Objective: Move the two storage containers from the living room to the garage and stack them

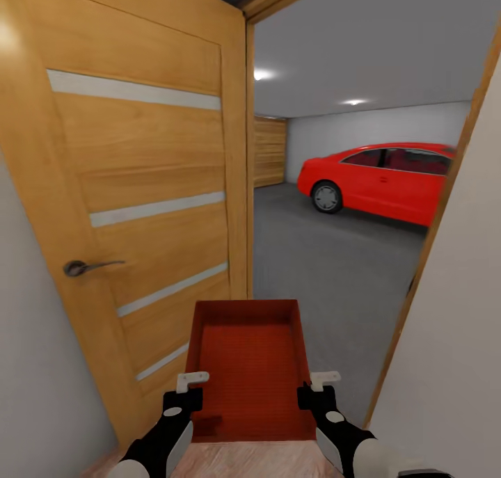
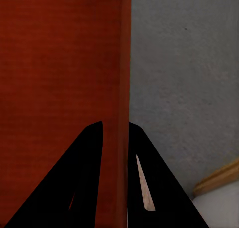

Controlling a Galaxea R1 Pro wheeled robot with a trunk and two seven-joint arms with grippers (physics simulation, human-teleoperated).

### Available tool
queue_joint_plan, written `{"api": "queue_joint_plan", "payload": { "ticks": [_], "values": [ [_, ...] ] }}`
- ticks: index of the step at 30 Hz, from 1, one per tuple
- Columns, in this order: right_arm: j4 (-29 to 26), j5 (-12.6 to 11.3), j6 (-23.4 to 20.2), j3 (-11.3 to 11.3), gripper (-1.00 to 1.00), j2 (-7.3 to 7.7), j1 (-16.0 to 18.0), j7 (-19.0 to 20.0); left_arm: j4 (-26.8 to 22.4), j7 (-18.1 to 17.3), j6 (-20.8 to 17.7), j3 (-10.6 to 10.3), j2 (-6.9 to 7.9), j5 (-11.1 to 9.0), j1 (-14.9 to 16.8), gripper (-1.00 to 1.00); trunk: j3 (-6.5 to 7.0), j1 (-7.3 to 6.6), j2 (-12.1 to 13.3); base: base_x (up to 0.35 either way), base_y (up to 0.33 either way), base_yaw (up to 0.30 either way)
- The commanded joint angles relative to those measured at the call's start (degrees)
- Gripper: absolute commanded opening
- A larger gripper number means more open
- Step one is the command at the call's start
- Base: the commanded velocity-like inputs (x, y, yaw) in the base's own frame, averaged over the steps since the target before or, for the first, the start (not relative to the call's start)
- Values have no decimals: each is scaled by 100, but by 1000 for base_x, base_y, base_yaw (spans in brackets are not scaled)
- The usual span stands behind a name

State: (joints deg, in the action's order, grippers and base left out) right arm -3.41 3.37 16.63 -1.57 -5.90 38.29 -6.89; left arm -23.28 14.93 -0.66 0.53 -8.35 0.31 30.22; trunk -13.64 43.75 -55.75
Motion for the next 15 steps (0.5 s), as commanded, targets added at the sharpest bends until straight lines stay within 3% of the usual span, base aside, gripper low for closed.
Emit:
{"api": "queue_joint_plan", "payload": {
  "ticks": [1,15],
  "values": [
    [16,-11,15,119,-100,1,3,-46,-256,54,-13,220,61,92,5,-100,-7,4,-5,304,213,-193],
    [16,-11,15,122,-100,1,3,-41,-256,54,-13,220,61,92,5,-100,-6,4,-5,304,213,-266]
  ]
}}
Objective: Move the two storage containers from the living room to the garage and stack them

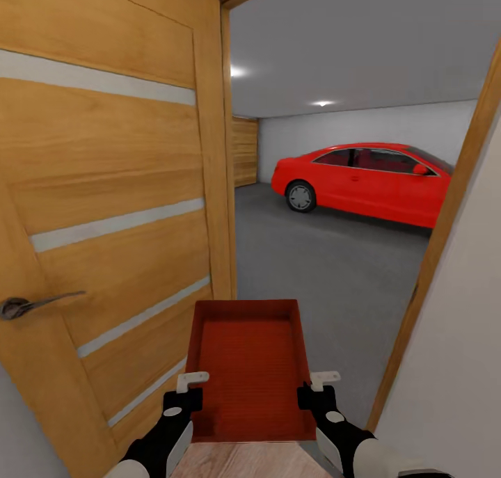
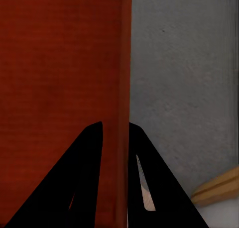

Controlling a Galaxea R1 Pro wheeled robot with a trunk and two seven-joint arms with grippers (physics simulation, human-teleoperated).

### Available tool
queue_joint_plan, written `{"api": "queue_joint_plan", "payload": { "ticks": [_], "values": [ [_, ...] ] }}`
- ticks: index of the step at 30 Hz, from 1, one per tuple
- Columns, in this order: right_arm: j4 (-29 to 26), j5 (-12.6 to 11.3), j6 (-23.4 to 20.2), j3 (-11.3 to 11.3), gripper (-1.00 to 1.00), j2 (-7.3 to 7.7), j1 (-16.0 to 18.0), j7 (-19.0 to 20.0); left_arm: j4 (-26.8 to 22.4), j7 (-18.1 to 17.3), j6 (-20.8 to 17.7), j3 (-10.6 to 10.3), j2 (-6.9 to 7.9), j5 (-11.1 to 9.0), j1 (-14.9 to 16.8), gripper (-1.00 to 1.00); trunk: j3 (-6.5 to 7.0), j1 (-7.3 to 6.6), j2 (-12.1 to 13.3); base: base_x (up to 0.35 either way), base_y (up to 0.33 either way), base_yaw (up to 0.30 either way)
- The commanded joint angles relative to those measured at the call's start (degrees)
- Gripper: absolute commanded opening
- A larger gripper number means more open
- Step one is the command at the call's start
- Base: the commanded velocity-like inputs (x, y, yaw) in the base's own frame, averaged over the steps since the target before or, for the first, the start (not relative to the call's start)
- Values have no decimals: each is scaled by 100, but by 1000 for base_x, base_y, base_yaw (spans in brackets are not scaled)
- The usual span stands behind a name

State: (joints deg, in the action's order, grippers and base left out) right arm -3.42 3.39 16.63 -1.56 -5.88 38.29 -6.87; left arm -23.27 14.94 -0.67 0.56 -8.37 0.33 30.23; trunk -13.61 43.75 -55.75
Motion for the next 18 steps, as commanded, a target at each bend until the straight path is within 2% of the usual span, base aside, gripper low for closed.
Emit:
{"api": "queue_joint_plan", "payload": {
  "ticks": [1,18],
  "values": [
    [17,-14,16,121,-100,-1,3,-43,-257,53,-13,217,63,90,3,-100,-8,4,-5,304,213,-280],
    [17,-14,16,121,-100,-1,3,-44,-257,53,-12,217,63,90,3,-100,-8,4,-5,304,213,-279]
  ]
}}
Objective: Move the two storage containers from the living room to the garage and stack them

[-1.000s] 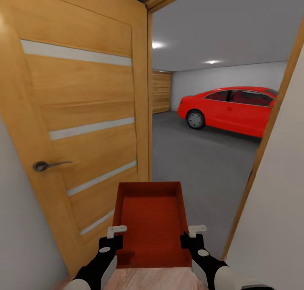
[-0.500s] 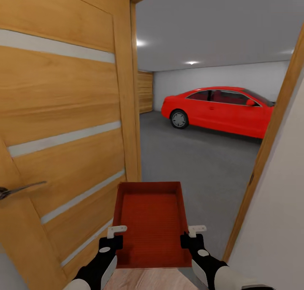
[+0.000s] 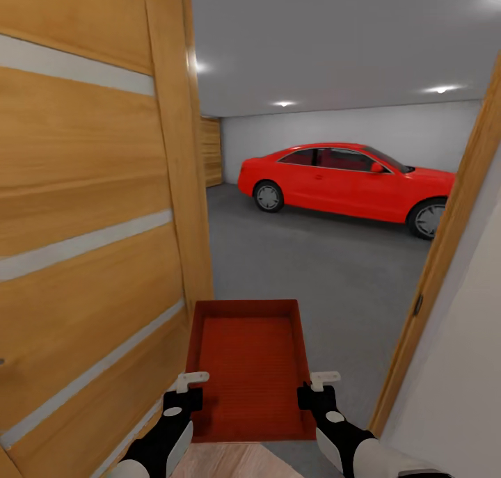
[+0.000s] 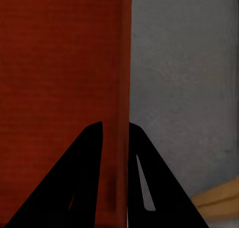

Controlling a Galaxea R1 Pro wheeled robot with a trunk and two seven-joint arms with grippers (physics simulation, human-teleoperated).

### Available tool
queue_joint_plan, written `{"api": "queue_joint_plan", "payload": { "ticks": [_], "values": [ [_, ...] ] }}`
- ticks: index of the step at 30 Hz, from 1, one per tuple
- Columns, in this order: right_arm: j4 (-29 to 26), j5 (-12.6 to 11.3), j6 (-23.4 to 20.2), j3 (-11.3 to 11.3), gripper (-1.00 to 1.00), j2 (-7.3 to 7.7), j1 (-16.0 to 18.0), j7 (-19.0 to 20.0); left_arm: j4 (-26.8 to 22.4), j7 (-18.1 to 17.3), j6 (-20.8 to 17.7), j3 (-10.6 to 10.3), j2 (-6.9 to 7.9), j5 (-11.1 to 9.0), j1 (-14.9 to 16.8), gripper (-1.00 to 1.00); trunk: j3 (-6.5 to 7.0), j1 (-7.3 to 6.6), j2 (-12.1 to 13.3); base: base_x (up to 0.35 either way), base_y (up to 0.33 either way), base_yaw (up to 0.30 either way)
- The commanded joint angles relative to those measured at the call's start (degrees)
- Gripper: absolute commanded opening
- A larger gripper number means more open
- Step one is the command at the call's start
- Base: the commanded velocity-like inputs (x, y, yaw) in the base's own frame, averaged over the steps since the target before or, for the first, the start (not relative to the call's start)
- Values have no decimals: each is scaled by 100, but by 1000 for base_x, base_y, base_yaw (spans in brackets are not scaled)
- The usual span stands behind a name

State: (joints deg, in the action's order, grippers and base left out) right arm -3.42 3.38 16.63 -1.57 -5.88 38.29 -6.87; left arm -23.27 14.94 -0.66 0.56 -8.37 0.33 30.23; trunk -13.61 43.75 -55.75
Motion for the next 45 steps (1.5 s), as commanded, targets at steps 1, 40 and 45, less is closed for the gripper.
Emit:
{"api": "queue_joint_plan", "payload": {
  "ticks": [1,40,45],
  "values": [
    [16,-13,16,122,-100,-1,3,-43,-257,53,-13,216,63,90,5,-100,-8,4,-5,304,213,-278],
    [16,-8,15,116,-100,0,3,-43,-257,62,-21,216,55,90,8,-100,-8,4,-5,180,110,-235],
    [16,-5,15,116,-100,-1,3,-43,-257,62,-22,216,55,90,5,-100,-8,4,-5,284,217,-127]
  ]
}}
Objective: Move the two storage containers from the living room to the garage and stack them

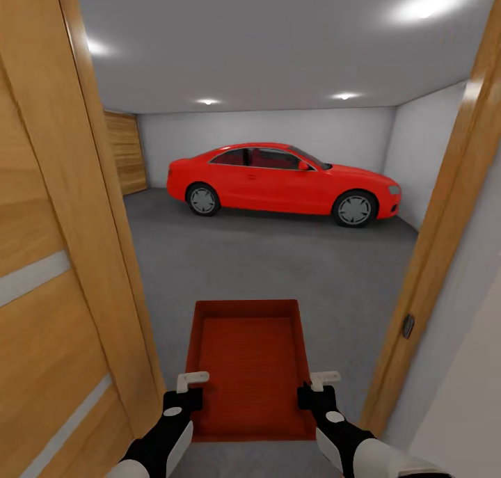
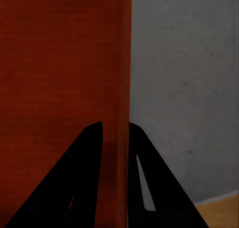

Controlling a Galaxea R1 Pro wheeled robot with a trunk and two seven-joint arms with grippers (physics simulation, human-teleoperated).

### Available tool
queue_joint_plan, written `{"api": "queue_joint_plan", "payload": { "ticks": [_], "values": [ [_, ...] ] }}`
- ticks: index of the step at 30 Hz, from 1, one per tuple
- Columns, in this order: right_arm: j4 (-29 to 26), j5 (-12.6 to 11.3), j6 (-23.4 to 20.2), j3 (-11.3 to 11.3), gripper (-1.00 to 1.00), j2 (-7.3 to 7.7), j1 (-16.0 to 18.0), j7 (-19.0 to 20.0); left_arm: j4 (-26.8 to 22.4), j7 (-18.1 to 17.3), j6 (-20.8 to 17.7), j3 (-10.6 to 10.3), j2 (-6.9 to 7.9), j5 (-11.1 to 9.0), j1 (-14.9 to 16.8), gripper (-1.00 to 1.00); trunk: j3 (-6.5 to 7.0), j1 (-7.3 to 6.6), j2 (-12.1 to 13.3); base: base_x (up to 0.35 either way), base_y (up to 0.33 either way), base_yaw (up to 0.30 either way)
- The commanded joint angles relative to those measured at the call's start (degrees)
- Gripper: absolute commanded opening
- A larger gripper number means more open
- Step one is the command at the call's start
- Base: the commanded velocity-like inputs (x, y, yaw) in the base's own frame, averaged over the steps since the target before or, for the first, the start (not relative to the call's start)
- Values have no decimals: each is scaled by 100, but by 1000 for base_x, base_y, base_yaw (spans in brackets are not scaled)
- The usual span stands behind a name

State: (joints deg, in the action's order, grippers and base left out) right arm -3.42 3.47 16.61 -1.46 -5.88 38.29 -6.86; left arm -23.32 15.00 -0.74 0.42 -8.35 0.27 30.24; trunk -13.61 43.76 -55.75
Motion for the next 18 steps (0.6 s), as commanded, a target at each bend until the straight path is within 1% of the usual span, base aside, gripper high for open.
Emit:
{"api": "queue_joint_plan", "payload": {
  "ticks": [1,17,18],
  "values": [
    [17,-13,15,104,-100,-1,3,-44,-252,55,-14,230,53,96,4,-100,-8,3,-5,286,220,-225],
    [17,-17,15,110,-100,-1,3,-44,-252,55,-14,221,53,96,5,-100,-8,3,-5,286,219,-241],
    [17,-20,12,111,-100,-1,3,-44,-252,55,-14,221,53,96,4,-100,-8,3,-5,123,71,-51]
  ]
}}
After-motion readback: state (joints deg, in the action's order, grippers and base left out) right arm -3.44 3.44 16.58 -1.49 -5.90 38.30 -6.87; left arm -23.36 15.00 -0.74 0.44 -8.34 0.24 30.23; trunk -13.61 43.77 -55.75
